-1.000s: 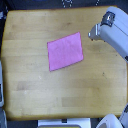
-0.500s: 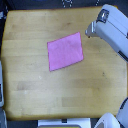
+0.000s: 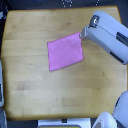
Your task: Folding a cloth
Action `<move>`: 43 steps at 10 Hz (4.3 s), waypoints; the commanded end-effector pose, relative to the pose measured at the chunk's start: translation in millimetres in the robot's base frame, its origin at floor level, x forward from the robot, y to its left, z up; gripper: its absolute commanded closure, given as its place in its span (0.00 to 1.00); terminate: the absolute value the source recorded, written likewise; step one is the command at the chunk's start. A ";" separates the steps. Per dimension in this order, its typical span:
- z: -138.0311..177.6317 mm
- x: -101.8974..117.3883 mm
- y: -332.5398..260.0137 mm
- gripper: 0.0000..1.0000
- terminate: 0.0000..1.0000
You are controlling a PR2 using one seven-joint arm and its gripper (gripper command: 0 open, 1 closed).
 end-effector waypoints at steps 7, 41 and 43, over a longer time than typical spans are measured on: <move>-81.5 -28.1 77.0 0.00 0.00; -26.5 -21.8 118.2 1.00 0.00; -8.8 -19.8 161.7 1.00 0.00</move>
